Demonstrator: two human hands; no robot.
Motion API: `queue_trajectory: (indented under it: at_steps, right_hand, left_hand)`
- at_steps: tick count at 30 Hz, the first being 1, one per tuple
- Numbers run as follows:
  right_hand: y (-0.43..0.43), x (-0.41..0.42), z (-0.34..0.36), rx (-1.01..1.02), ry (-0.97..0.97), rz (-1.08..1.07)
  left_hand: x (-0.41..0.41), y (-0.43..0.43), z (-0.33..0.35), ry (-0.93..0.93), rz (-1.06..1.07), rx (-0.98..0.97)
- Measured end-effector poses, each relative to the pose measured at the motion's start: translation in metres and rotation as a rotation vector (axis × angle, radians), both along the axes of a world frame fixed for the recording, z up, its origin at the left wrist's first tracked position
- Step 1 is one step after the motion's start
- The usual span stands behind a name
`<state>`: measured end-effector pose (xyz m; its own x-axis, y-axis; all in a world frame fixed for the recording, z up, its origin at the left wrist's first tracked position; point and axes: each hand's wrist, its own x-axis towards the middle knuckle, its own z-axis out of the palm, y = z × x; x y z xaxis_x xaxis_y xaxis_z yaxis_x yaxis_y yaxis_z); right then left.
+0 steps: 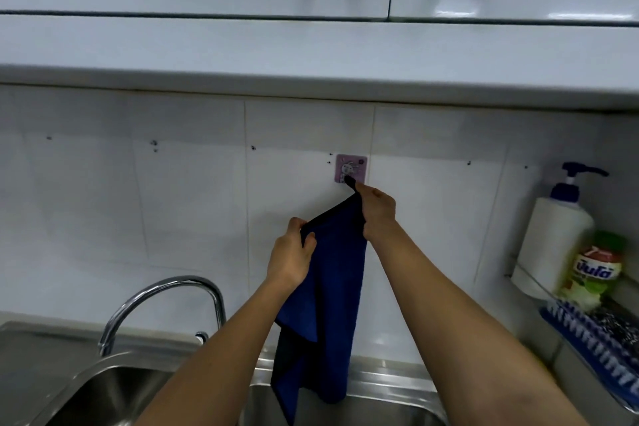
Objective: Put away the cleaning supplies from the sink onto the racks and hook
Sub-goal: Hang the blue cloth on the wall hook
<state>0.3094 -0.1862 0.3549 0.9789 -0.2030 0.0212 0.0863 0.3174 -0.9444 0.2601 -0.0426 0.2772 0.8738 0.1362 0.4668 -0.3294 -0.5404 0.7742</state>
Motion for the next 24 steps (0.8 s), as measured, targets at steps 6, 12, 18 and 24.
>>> queue_trajectory:
  at_steps: [6,12,18,24]
  right_hand:
    - [0.007,0.026,-0.009,0.024,-0.028,-0.087]
    - [0.007,0.036,-0.022,-0.02,-0.012,-0.086]
    - [-0.008,0.016,-0.065,-0.369,-0.114,0.161]
    - [-0.026,-0.016,-0.144,-0.495,-0.061,0.404]
  left_hand:
    - [0.02,0.004,-0.004,0.001,0.0,0.022]
    - [0.029,0.009,-0.014,0.025,-0.007,0.057]
    - [0.018,0.021,-0.041,0.093,-0.005,0.041]
    - [0.0,0.031,-0.065,0.16,-0.098,0.031]
